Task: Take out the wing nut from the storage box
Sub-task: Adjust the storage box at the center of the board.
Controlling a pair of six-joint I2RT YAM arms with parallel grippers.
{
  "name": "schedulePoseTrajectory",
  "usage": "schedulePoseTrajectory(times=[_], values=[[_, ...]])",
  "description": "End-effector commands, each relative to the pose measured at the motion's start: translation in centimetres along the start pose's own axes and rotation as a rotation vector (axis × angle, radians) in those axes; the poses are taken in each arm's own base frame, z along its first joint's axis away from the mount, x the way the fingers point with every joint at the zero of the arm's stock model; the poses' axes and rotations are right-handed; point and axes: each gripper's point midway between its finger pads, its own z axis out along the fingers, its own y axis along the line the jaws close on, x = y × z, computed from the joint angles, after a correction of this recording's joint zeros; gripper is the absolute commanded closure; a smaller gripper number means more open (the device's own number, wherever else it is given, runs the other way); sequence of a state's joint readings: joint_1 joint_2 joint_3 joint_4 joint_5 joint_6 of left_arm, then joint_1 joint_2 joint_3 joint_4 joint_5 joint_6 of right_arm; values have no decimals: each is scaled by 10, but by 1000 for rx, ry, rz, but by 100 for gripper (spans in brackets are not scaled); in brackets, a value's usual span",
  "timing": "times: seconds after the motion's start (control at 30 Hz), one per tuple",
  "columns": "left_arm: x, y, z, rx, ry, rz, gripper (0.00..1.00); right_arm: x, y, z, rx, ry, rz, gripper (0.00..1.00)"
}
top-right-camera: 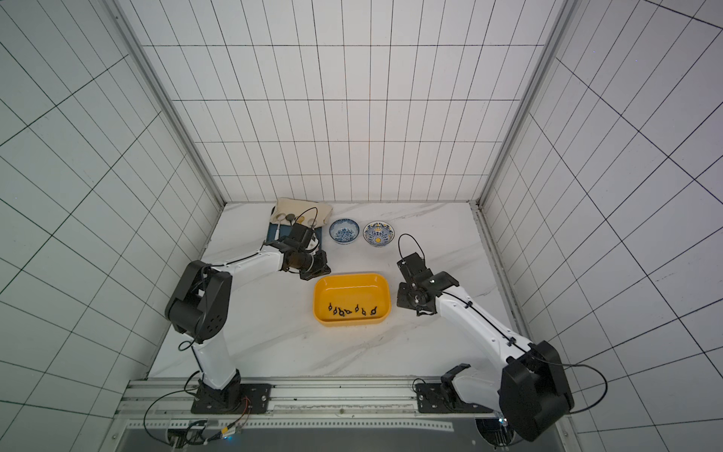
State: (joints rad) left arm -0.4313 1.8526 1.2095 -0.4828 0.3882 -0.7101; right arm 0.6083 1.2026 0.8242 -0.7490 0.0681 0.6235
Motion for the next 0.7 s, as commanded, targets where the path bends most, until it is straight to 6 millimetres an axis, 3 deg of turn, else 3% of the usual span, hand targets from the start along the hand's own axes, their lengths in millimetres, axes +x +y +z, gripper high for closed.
schedulePoseTrajectory(times=[0.0,0.2,0.37,0.47,0.67], values=[[7,7,5,1,-2,-1,100,22,-15,-1,53,40,14,100],[32,9,4,46,19,-20,100,48,-10,-3,33,83,9,100],[51,13,-2,46,6,-13,100,71,-8,7,30,98,15,100],[63,16,-4,48,5,-9,100,70,-6,15,25,79,25,100],[87,23,-1,36,9,6,100,45,13,30,25,30,-11,100]])
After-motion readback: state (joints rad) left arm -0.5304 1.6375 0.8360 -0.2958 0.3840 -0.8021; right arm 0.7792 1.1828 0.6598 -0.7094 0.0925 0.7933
